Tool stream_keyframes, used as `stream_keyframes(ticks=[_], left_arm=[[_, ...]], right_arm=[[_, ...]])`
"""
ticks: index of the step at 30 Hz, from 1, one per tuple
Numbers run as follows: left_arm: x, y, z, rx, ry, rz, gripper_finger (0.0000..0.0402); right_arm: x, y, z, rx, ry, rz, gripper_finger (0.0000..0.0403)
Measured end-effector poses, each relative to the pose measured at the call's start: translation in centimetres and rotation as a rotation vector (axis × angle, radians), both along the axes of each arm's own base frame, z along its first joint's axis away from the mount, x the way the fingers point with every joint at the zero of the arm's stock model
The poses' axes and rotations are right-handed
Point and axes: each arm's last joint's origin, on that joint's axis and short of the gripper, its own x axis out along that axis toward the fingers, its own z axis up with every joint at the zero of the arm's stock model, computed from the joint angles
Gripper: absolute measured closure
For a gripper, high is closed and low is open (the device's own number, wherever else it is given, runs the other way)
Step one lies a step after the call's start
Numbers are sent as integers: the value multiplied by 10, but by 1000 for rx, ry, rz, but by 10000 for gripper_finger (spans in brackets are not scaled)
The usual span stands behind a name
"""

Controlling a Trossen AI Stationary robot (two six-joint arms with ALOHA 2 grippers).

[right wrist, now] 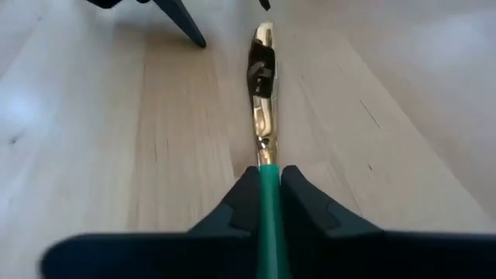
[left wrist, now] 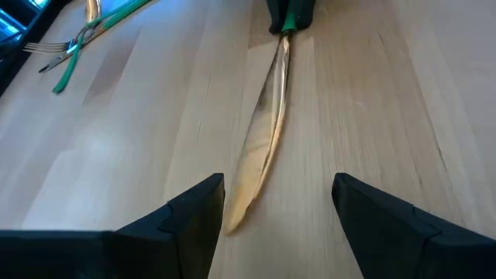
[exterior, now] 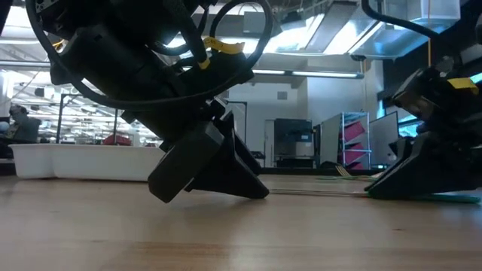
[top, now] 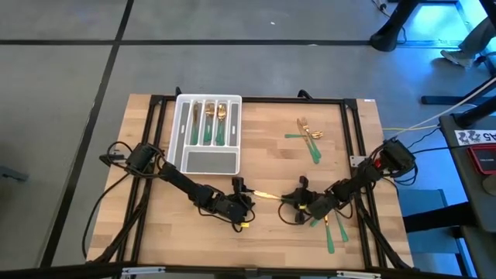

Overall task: Sort silverware
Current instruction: Put the green knife into the white cutlery tray

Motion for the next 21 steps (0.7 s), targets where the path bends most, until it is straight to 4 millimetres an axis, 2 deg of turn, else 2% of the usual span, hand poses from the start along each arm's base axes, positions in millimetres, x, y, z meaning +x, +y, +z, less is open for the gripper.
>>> stream_keyframes(ticks=[8, 21], left_arm=[[2, 1, 1, 2, -21, -6, 164], [11, 16, -1, 11, 12, -64, 167]], right_arm=[[-11, -8, -1, 72, -72, 34, 370], [-11, -7, 1, 54, -88, 96, 374]])
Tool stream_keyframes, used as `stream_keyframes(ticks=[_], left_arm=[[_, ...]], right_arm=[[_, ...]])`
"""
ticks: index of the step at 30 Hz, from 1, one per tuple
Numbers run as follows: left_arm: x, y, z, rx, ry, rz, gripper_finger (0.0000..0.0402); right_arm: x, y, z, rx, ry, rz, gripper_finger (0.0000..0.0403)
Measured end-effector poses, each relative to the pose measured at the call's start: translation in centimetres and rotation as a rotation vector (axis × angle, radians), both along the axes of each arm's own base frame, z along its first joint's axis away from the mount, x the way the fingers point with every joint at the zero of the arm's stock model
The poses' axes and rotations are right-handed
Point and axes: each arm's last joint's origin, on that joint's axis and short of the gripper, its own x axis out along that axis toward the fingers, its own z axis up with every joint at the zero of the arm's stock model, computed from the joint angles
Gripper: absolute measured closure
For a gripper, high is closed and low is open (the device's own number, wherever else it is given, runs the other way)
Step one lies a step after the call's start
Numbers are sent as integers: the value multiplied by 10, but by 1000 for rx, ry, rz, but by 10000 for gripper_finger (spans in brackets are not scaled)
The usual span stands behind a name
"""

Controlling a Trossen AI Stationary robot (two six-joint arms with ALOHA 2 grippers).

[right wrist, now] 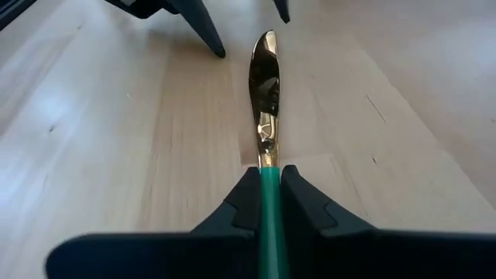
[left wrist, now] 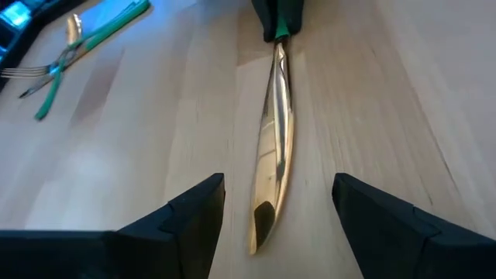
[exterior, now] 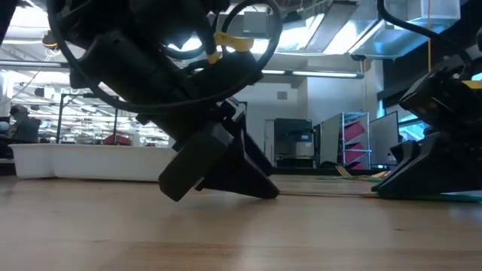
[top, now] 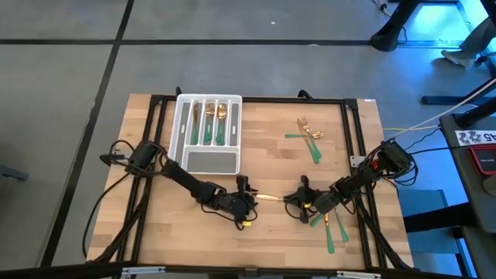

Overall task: Sort silverware
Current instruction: Put the green knife into the white cutlery tray

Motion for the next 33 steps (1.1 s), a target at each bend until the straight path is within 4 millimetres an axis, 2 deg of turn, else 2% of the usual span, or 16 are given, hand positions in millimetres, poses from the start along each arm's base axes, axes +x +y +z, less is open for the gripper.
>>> stream_keyframes(ticks=[11, 18, 22, 27, 31, 33], left_arm=[[6, 21, -2, -241, 62, -26, 244], [7, 21, -1, -253, 56, -32, 275], [7, 18, 8, -274, 8, -29, 272], [4, 19, 34, -286, -25, -36, 242], [4, 19, 62, -310, -107, -47, 212], [3, 16, 67, -316, -122, -53, 199]], right_arm=[[1, 3, 2, 1, -20, 68, 375], [4, 4, 6, 5, -72, 74, 376], [4, 4, 6, 0, -72, 58, 376], [3, 2, 1, -7, -60, 15, 376], [3, 2, -1, -23, -67, -13, 376], [3, 1, -1, -31, -77, -22, 377]])
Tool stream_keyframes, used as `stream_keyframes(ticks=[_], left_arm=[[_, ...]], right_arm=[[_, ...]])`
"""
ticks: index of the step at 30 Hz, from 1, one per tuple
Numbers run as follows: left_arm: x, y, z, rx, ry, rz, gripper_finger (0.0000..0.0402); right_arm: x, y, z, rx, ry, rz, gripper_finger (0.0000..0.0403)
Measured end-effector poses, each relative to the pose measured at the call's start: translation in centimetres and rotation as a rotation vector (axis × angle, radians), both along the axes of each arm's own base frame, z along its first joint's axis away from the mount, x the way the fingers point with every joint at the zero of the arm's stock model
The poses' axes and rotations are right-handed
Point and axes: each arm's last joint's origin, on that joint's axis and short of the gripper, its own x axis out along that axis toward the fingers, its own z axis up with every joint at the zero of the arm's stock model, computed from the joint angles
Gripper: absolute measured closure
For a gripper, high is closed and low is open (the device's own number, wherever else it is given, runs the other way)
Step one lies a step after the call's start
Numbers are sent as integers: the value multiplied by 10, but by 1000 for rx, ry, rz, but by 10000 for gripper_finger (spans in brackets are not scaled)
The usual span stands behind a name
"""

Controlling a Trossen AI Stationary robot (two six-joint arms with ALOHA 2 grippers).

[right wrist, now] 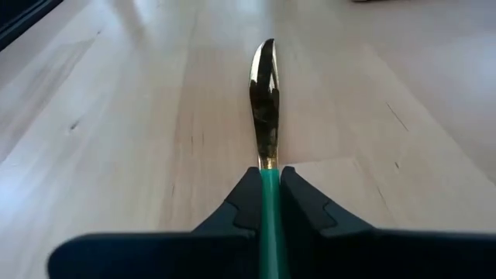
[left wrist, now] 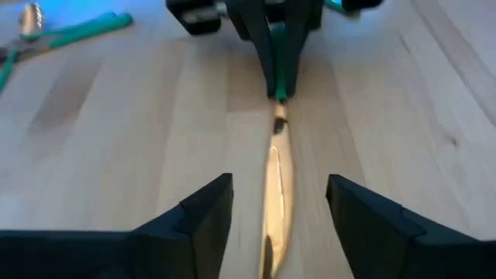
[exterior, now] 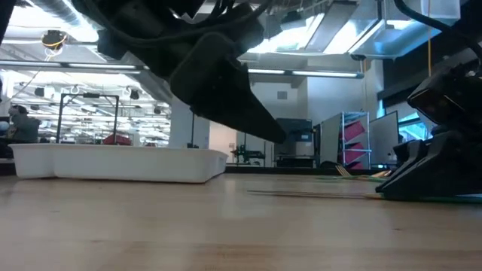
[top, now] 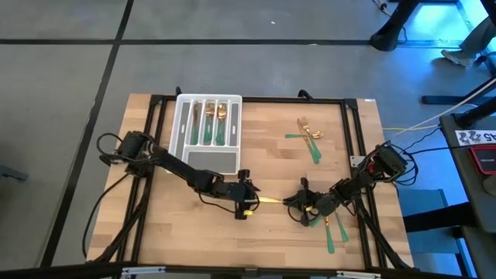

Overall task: Sort silverware
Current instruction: Put the green knife into the white cutlery tray

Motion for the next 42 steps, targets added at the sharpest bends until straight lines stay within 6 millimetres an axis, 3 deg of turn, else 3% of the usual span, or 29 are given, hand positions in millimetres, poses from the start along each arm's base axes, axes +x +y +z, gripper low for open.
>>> stream_keyframes(ticks=[6, 15, 24, 35, 42], left_arm=[[-4, -12, 1, 5, -8, -19, 175], [-6, -21, 2, 18, -24, -14, 173], [-6, -20, 3, 16, -28, -11, 173], [-6, -20, 3, -3, -28, 2, 173], [-6, -20, 3, -4, -26, 4, 173]], right_arm=[[2, -2, 3, -44, -53, -45, 377], [6, 1, 13, -67, -150, -36, 401], [8, 2, 19, -42, -203, -35, 358], [5, 3, 11, -16, -88, 48, 210], [2, 0, 1, 27, 30, -64, 213]])
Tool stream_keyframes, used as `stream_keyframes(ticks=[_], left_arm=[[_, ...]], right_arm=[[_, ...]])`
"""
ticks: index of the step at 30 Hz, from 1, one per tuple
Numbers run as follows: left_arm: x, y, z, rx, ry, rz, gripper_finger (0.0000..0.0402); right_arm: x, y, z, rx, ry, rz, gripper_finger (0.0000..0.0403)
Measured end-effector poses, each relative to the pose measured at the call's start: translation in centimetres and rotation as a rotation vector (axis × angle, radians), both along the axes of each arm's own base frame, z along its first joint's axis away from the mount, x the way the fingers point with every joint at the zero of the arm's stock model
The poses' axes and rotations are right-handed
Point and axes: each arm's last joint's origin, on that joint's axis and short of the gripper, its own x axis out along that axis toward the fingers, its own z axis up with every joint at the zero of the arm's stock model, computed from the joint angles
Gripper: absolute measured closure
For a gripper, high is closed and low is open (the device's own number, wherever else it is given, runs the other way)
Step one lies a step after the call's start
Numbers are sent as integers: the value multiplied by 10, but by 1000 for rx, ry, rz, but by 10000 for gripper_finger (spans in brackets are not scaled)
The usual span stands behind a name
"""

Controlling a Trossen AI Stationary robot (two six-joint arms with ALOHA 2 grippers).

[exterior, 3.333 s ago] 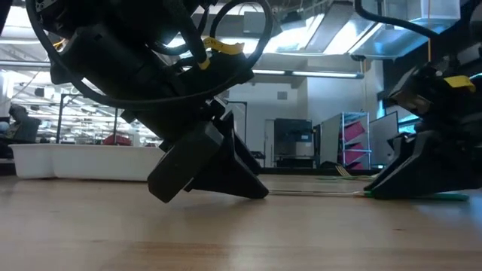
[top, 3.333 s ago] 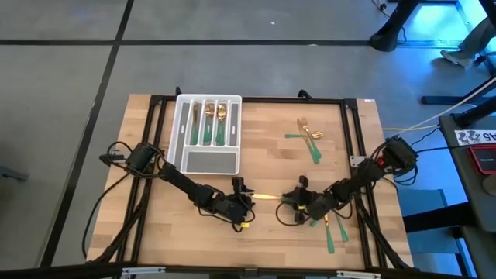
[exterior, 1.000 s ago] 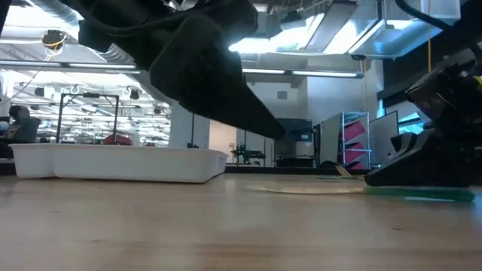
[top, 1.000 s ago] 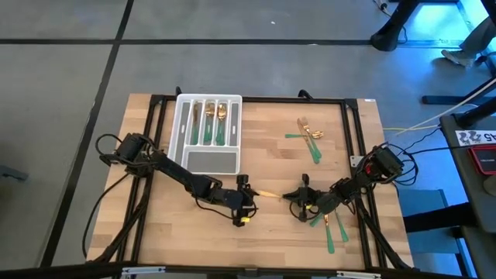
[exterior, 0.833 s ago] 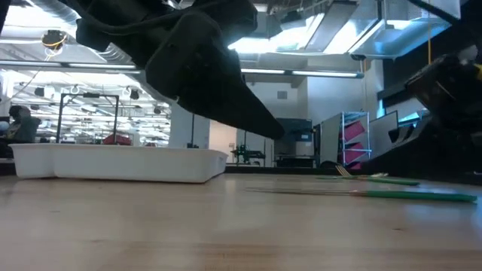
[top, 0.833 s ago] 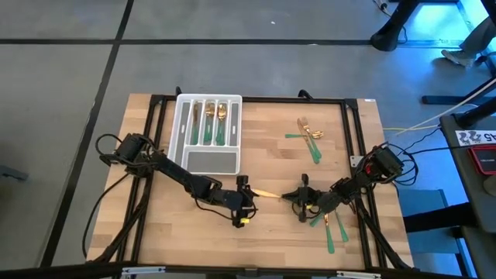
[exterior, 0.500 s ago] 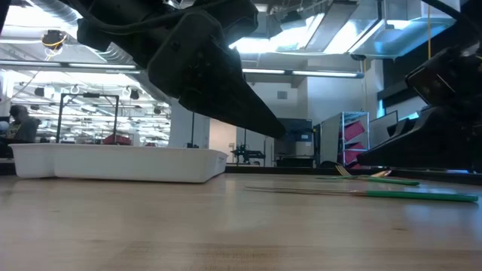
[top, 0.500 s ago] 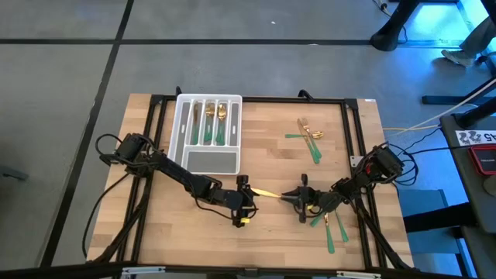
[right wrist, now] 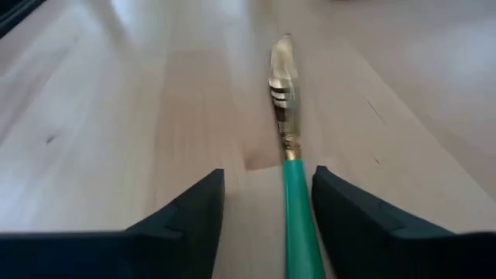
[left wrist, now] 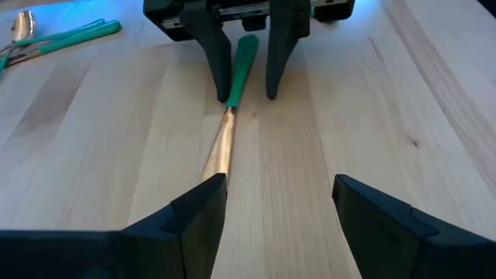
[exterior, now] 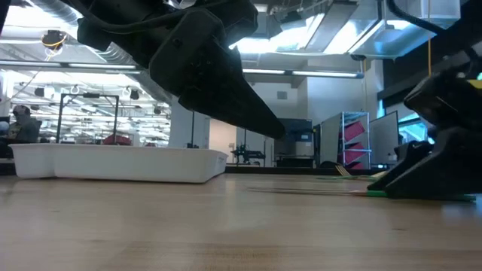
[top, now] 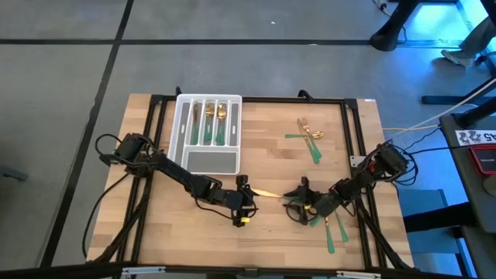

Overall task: Sort silverware
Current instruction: Put the green knife into the white cutlery tray

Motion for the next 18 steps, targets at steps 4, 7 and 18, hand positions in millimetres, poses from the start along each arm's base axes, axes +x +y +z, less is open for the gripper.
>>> stream_keyframes(ticks=[4, 7, 18], left_arm=[[0, 0, 0, -2, -4, 0, 173], [0, -1, 0, -1, -4, -2, 173], [-1, -6, -34, 289, 108, -131, 173]], right_arm=[[0, 0, -4, 2, 61, -52, 255], [0, -1, -5, 28, 61, -79, 303], [-3, -3, -5, 81, 45, -80, 366]])
